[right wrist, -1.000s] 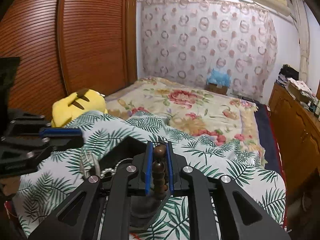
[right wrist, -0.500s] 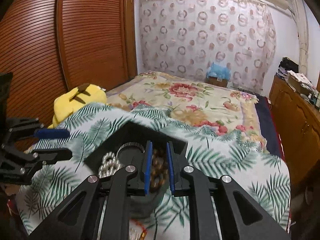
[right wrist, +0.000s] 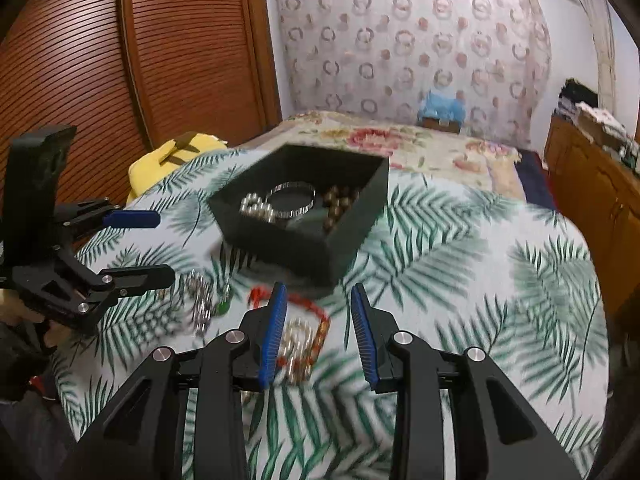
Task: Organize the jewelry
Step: 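Move both open tools back toward the remaining jewelry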
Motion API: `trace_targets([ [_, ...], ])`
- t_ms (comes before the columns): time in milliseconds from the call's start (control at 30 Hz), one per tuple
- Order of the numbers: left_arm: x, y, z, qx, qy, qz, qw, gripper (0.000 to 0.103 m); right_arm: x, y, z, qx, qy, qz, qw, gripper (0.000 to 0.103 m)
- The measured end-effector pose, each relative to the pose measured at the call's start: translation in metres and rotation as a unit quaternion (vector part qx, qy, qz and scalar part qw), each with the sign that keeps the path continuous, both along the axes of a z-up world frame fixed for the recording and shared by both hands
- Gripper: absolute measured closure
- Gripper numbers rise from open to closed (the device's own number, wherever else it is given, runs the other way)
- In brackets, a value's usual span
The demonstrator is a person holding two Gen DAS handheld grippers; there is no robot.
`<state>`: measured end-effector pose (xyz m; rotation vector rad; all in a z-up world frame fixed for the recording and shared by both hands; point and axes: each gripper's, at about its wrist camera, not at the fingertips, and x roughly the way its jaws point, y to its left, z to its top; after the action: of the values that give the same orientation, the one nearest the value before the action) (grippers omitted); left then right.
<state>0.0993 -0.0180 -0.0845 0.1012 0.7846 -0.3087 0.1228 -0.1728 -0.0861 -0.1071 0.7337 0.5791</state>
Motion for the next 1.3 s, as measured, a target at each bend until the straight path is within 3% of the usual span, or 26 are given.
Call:
trace_targets([
  [200,-0.010,-0.002,-0.015,-0.001,0.015,-0.001,0.9999,0.010,-0.024,0.004,-0.017,-0.007,0.026,0.020,0.999,0.067],
  [267,-0.011,-0.002,-0.017,0.001,0.018,0.000,0.9998,0.010,-0.032,0.009,-0.022,-0.011,0.033,0.033,0.999,0.080],
  [300,-0.011,-0.002,-0.019,0.002,0.020,0.000,0.9998,0.010,-0.034,0.012,-0.024,-0.013,0.037,0.040,0.998,0.081],
  [600,-0.011,-0.003,-0.027,0.010,0.027,0.001,0.9996,0.010,-0.054,0.035,-0.030,-0.038,0.049,0.072,0.996,0.083],
  [1033,-0.006,-0.007,-0.036,0.027,0.049,0.002,0.9984,0.008,-0.051,0.022,-0.032,-0.090,0.040,0.028,0.995,0.083],
  [1300,-0.007,-0.012,-0.037,0.043,0.049,0.001,0.9979,0.008,-0.047,0.019,-0.034,-0.079,0.043,0.026,0.996,0.083],
])
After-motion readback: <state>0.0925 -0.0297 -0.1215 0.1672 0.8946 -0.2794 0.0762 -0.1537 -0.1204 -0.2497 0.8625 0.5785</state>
